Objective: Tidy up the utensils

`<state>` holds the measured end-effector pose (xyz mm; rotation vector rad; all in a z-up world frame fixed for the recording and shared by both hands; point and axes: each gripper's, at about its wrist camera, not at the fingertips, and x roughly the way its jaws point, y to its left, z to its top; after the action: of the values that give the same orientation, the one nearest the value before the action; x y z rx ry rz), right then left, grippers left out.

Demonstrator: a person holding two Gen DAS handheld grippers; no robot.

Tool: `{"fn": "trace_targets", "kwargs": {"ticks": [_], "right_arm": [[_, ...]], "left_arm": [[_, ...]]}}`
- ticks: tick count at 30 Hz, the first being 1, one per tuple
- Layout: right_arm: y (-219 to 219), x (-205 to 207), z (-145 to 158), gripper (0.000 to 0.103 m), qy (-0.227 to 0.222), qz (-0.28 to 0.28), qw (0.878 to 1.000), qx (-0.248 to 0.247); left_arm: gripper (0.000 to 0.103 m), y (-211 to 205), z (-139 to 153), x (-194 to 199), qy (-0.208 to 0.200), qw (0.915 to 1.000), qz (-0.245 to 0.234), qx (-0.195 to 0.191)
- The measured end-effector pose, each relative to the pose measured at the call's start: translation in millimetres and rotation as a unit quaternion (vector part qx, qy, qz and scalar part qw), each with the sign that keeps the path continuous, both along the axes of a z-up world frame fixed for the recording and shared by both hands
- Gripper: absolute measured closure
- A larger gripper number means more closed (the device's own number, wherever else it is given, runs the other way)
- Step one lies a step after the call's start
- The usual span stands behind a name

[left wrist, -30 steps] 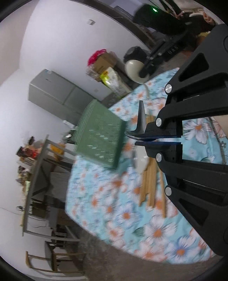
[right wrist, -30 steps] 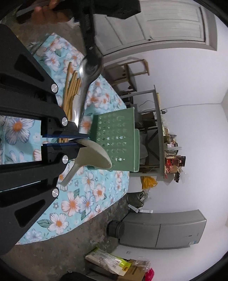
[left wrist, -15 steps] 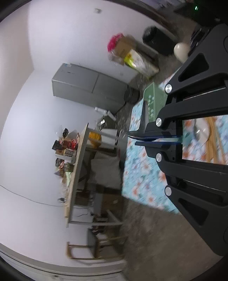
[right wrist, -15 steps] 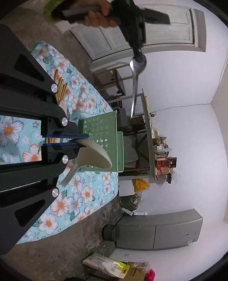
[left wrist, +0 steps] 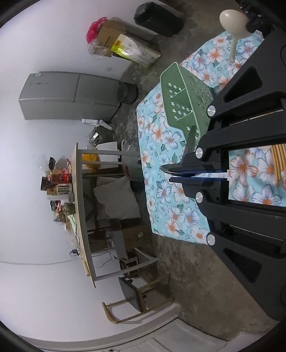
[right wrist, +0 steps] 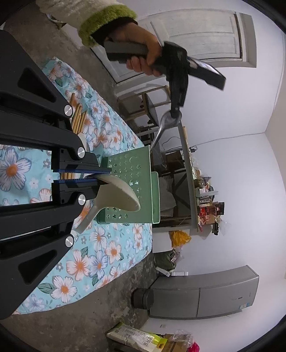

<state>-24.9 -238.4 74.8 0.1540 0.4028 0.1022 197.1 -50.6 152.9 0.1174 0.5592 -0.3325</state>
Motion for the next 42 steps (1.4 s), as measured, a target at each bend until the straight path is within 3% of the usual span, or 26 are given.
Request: {"fn": "trace_targets", "kwargs": {"ticks": [10,11,13,14,21,26,35,42], "right_arm": [[-6.0,7.1,-4.9,0.099,0.012,-0.002,1.0,0.015],[-6.3,7.7,-5.1,0.099,0.013,-0.002,1.0,0.016],[-7.2,8.4,-5.0,0.099,0.013,-0.002,1.0,0.017],[-7.7,8.7,-3.7,0.099,0.012,-0.001,1.0,0.018],[-13.7,11.7,12.7,0.099,-0.008,0.008,1.0,0.028],[-27.2,23.4,43.6,0.099,-0.044,0.028,0.997,0.052],[-32.8,58.8,122.6,0.099,-0.13,0.063,0.989,0.031],[-40.5,120.4,130.2,0.099,-0.116,0.098,0.986,0.072]], "left_arm": [[0.099,-29.1,-9.3,17.1,0.032,0.9988,-0.036,-0.007],[0.096,-28.6,-10.2,16.9,0.033,0.9985,-0.04,-0.019],[0.067,-26.4,-10.9,17.4,0.034,0.9976,-0.043,-0.041],[0.058,-23.6,-11.4,17.8,0.033,0.9972,-0.042,-0.053],[0.049,4.2,-18.2,6.6,0.028,0.9937,-0.021,-0.107],[0.039,21.6,-38.3,-12.2,0.041,0.9921,-0.014,-0.117],[0.034,32.2,-104.7,-54.8,0.102,0.9898,-0.013,-0.099],[0.034,40.6,-135.9,-77.6,0.133,0.9861,-0.001,-0.1]]}}
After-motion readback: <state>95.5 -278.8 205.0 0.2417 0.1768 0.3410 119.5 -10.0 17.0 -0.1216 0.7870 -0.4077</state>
